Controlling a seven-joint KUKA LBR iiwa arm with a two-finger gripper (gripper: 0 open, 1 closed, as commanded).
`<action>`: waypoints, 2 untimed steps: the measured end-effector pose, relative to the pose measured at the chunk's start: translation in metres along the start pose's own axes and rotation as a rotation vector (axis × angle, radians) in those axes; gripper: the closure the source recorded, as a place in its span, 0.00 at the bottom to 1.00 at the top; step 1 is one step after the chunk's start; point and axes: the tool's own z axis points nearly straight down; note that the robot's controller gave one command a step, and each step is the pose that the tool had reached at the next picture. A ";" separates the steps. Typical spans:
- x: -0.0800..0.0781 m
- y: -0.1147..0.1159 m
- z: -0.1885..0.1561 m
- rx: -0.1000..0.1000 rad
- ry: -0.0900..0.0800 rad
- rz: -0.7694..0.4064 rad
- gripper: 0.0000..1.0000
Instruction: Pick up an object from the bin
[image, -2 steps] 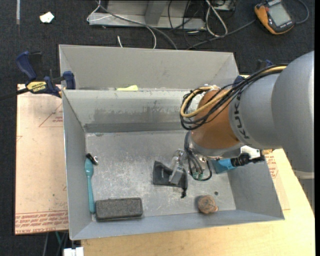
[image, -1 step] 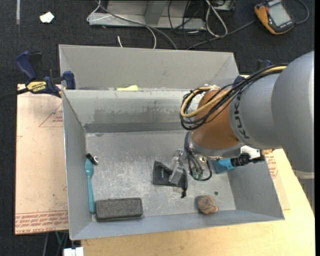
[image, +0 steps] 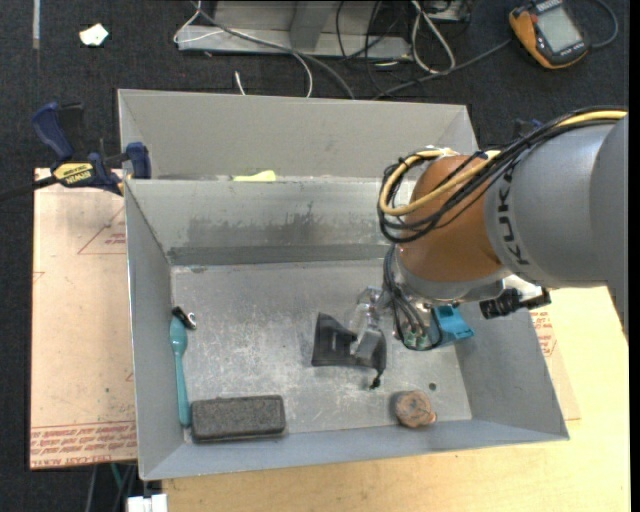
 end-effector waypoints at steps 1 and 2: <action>0.012 0.000 -0.075 0.000 0.002 0.018 1.00; -0.027 0.031 0.021 -0.002 -0.007 -0.321 0.00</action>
Offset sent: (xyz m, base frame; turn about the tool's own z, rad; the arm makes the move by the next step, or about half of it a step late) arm 0.0455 0.0274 -0.0557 -0.3840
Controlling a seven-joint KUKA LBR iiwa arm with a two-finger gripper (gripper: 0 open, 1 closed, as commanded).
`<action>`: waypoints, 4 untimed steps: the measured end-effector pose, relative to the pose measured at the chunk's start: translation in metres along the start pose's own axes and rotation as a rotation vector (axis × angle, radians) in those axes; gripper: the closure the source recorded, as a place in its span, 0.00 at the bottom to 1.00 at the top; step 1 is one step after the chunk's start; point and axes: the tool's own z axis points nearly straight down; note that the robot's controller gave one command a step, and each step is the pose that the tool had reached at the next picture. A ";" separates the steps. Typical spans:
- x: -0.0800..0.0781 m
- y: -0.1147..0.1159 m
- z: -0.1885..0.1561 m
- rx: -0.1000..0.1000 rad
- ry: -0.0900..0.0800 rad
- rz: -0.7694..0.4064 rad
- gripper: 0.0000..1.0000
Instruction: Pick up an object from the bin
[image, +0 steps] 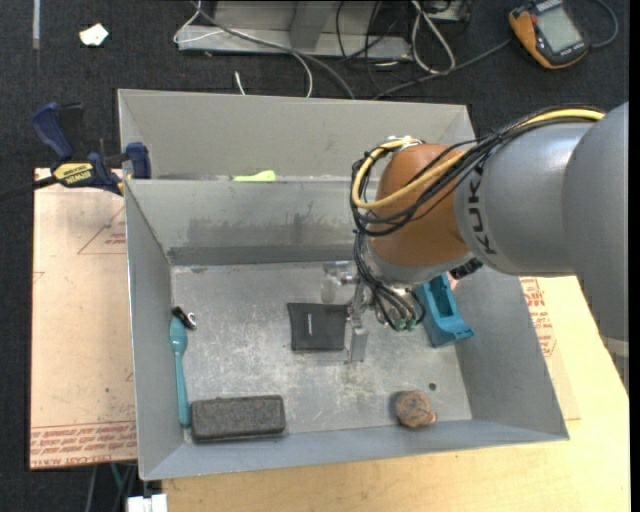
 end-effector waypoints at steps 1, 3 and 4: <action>-0.011 0.005 0.036 -0.001 0.005 -0.062 0.00; -0.029 -0.002 0.034 -0.001 -0.003 -0.373 1.00; -0.036 -0.003 -0.028 -0.003 -0.001 -0.386 1.00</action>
Offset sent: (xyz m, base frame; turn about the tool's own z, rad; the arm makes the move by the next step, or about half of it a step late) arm 0.0287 -0.0003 -0.0349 -0.3771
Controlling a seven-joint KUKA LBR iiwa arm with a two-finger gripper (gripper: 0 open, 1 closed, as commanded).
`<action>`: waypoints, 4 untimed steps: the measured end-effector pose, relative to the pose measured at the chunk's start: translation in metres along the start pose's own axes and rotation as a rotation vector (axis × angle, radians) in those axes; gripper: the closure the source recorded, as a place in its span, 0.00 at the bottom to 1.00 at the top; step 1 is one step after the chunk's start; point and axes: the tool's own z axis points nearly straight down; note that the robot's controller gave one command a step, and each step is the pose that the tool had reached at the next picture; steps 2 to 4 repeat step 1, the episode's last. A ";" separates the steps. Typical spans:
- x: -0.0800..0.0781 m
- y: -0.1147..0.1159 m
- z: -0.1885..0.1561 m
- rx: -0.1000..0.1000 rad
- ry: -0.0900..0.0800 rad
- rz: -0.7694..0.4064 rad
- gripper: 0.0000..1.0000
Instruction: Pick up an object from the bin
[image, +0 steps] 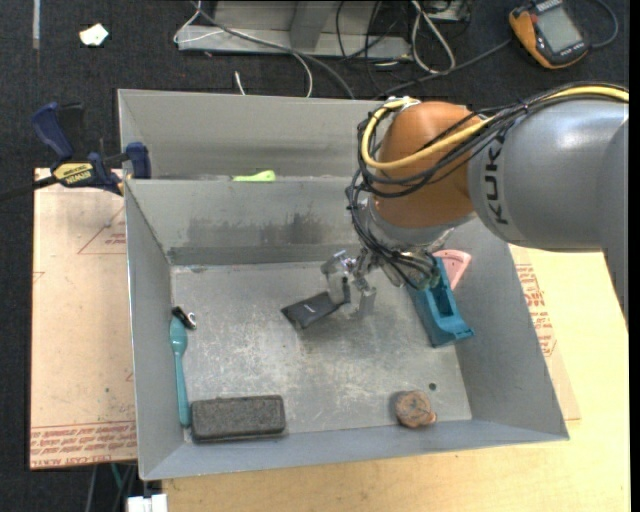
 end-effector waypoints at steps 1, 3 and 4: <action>-0.004 0.004 -0.083 -0.002 0.003 -0.005 1.00; -0.004 0.004 -0.083 -0.002 0.003 -0.005 1.00; -0.004 0.004 -0.083 -0.002 0.003 -0.005 1.00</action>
Offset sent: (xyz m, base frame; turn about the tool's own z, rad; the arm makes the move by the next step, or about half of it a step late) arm -0.0012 0.0065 0.2460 -0.0620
